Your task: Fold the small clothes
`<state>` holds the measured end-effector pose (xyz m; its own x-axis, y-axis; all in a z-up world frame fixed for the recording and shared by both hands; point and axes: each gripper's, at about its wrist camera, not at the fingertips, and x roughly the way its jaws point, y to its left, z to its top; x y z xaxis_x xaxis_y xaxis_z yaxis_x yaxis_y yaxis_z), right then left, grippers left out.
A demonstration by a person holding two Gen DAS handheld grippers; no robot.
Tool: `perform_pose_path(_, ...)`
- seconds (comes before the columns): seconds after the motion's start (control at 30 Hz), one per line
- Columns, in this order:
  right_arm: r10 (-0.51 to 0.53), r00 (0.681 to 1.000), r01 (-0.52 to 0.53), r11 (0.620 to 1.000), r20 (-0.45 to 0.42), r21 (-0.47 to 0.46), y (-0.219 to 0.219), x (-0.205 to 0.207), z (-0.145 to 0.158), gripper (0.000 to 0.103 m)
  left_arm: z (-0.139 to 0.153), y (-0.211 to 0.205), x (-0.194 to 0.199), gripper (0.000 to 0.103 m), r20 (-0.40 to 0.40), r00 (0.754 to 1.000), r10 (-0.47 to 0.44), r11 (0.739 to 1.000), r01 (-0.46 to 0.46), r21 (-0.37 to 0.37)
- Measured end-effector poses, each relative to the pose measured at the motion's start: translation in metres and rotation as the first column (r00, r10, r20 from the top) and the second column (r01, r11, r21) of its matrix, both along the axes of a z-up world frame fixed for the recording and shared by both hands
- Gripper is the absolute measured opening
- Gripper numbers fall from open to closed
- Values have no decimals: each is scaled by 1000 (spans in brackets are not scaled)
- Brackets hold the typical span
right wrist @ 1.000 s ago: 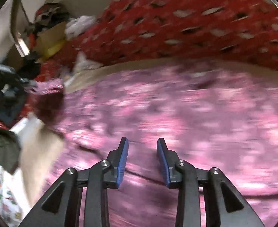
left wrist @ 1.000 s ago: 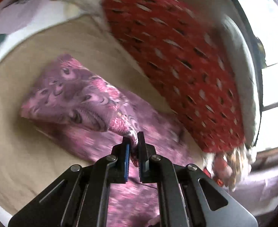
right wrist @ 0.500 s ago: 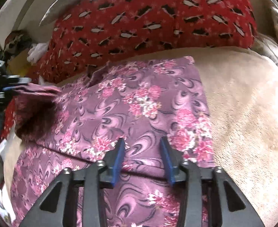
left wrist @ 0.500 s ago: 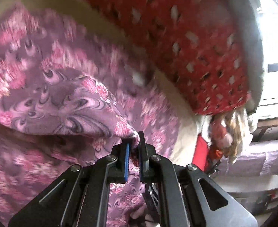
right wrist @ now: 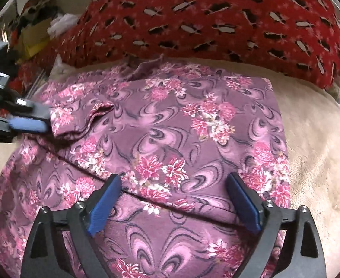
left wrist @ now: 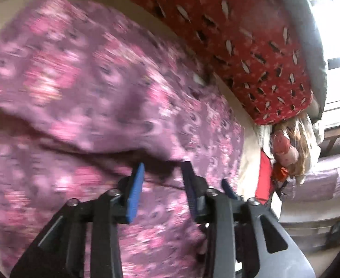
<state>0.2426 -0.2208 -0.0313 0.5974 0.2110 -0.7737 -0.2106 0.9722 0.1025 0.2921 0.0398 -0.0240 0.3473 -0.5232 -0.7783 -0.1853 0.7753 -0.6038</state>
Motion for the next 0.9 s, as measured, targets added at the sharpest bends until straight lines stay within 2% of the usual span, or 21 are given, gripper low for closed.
perform_pose_path(0.17, -44, 998, 44, 999, -52, -2, 2, 3, 5, 96, -9, 48, -14, 35, 4, 996, 85, 994, -85, 67)
perform_pose_path(0.23, -75, 995, 80, 995, -69, 64, 2, 2, 13, 95, -18, 60, -15, 35, -11, 994, 107, 992, -107, 62)
perform_pose_path(0.27, -81, 994, 91, 987, -74, 132, 2, 0, 17, 95, -23, 67, -15, 35, -24, 992, 121, 992, -120, 49)
perform_pose_path(0.33, -75, 992, 101, 948, -97, 302, 5, 0, 26, 95, -33, 75, -15, 35, -43, 989, 140, 990, -140, 10)
perform_pose_path(0.47, -20, 989, 91, 863, -145, 498, 29, 11, 30, 95, -47, 80, -15, 35, -61, 988, 144, 989, -146, -36)
perform_pose_path(0.5, 5, 986, 87, 842, -168, 533, 39, 17, 28, 95, -48, 82, -16, 35, -60, 988, 143, 988, -146, -41)
perform_pose_path(0.57, 22, 977, 100, 827, -210, 553, 55, 27, 23, 95, -48, 83, -17, 35, -54, 988, 142, 988, -144, -52)
perform_pose_path(0.67, 7, 972, 137, 797, -236, 588, 71, 41, 15, 92, -48, 83, -17, 35, -54, 988, 144, 987, -148, -66)
perform_pose_path(0.77, -36, 965, 193, 765, -259, 614, 75, 51, 8, 72, -47, 85, -18, 35, -54, 988, 146, 986, -150, -70)
perform_pose_path(0.8, -41, 964, 204, 753, -265, 626, 73, 51, 6, 53, -46, 85, -18, 35, -52, 988, 147, 986, -151, -70)
perform_pose_path(0.83, -25, 963, 202, 729, -270, 654, 72, 54, 3, 25, -46, 87, -19, 35, -51, 988, 148, 986, -151, -70)
perform_pose_path(0.87, -13, 963, 197, 718, -271, 668, 68, 55, 3, 14, -45, 88, -19, 35, -50, 988, 149, 986, -152, -70)
perform_pose_path(0.9, -13, 967, 186, 714, -254, 675, 65, 53, 6, 13, -44, 88, -19, 35, -49, 987, 151, 986, -154, -70)
